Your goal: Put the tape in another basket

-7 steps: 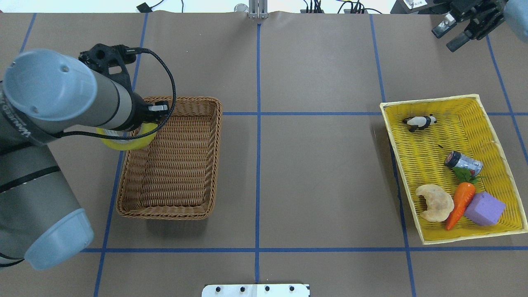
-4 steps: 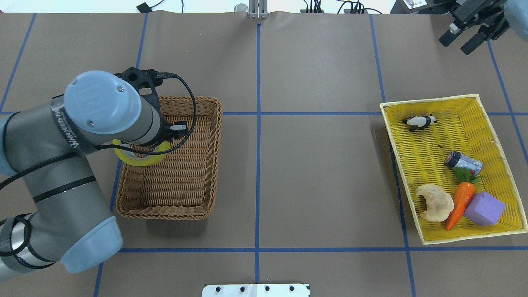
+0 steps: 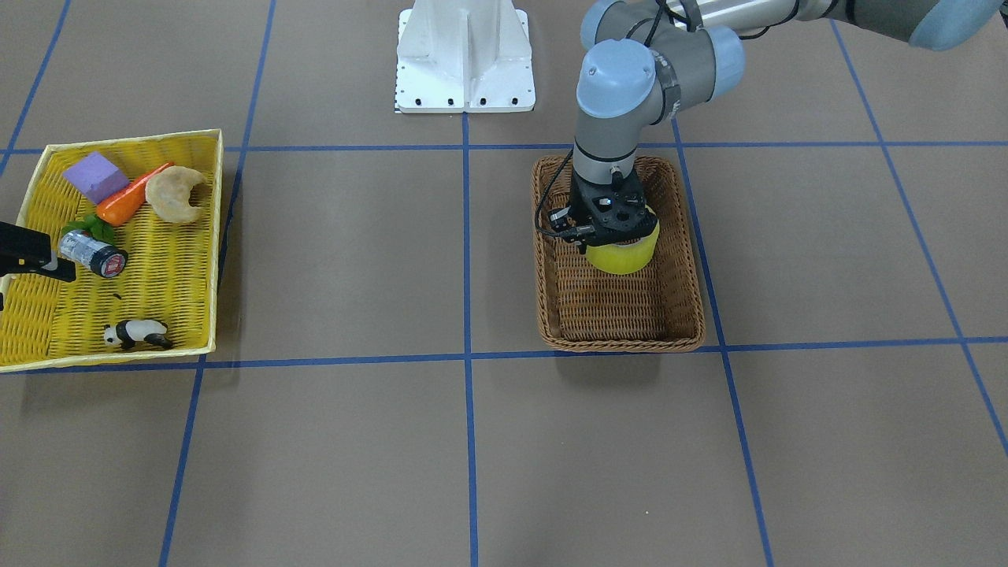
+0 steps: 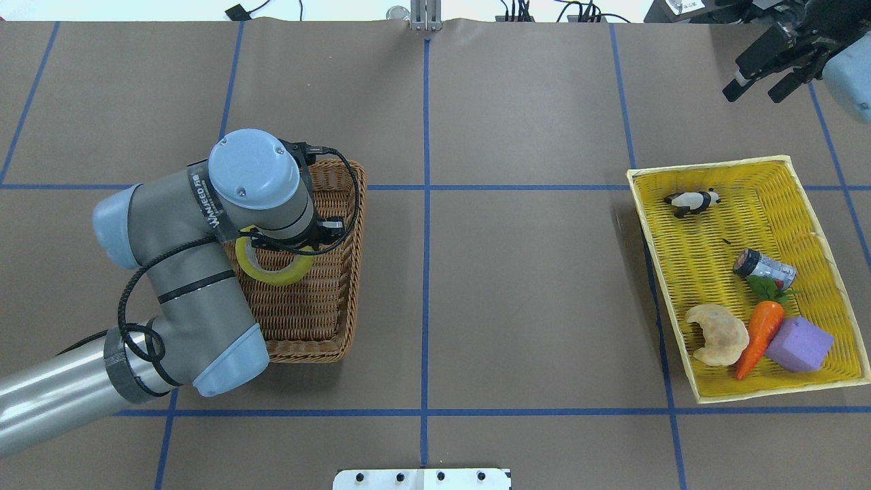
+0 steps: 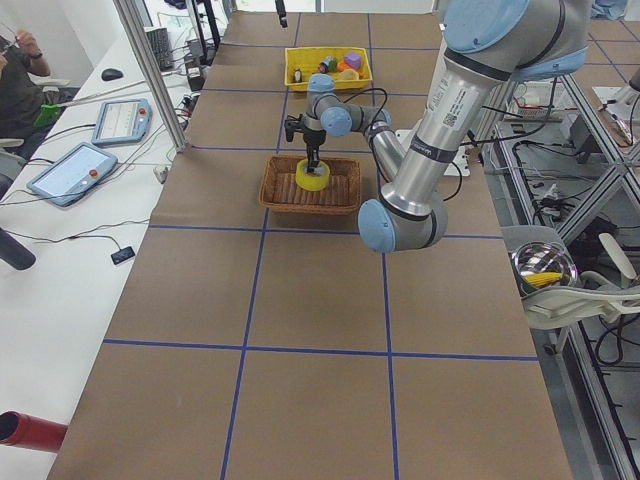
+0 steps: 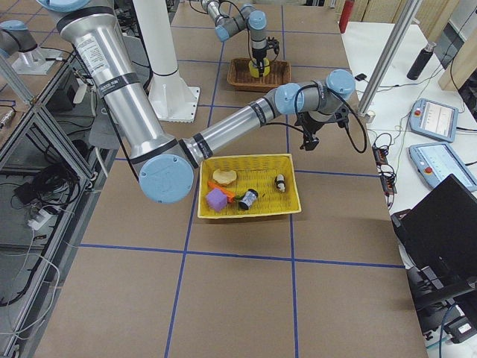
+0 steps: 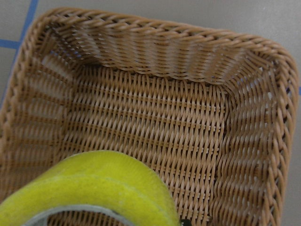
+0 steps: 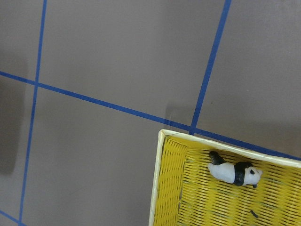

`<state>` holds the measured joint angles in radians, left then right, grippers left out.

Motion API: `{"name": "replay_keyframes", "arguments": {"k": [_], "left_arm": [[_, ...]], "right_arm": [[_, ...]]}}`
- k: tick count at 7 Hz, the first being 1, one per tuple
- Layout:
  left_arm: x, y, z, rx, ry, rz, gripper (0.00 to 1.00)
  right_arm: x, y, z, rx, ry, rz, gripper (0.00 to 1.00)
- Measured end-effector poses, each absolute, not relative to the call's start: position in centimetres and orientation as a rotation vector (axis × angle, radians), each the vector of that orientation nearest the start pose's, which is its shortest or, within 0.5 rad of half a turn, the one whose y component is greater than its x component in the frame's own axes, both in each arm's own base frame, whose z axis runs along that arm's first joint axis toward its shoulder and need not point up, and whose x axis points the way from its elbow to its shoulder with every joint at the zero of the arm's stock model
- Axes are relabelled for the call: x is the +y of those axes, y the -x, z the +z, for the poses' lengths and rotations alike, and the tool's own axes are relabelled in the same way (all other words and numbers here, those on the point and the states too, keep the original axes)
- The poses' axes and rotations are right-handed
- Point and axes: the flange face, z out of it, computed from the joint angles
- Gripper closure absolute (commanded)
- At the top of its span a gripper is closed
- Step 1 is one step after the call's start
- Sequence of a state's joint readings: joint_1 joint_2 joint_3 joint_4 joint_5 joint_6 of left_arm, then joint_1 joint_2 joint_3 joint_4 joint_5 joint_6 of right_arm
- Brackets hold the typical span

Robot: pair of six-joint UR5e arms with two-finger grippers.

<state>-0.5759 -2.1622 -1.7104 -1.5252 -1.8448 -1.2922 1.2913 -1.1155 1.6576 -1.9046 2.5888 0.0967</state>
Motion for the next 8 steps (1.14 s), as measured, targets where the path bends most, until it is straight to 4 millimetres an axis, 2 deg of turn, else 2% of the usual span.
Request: {"name": "replay_keyframes", "arguments": {"k": [1,2,3,4,5,7,8], "left_arm": [[-45.6,-51.0,27.2,0.732,-0.024,-0.172,1.0],[-45.8,-51.5,27.6,0.737,-0.01,-0.162,0.8],[-45.9,-51.7,27.8,0.74,0.001,-0.155,0.39],[-45.9,-51.8,28.0,0.74,0.006,-0.15,0.13],[-46.0,-51.8,28.0,0.74,0.008,-0.148,0.02],[-46.1,-50.9,27.1,0.762,0.006,-0.15,0.02],[-47.1,-48.0,25.4,0.804,-0.008,-0.164,0.02]], "right_arm": [[-62.0,12.9,37.5,-1.007,-0.007,-0.274,0.0],[-62.0,13.1,37.5,-0.995,-0.011,-0.275,0.0],[-62.0,13.1,37.6,-0.99,-0.01,-0.274,0.0],[-62.0,13.1,37.7,-0.989,-0.008,-0.272,0.0],[-62.0,13.1,37.8,-0.99,-0.006,-0.271,0.0],[-61.8,13.1,37.7,-0.992,-0.007,-0.271,0.0],[-61.7,13.1,37.4,-0.99,-0.015,-0.275,0.0]]}}
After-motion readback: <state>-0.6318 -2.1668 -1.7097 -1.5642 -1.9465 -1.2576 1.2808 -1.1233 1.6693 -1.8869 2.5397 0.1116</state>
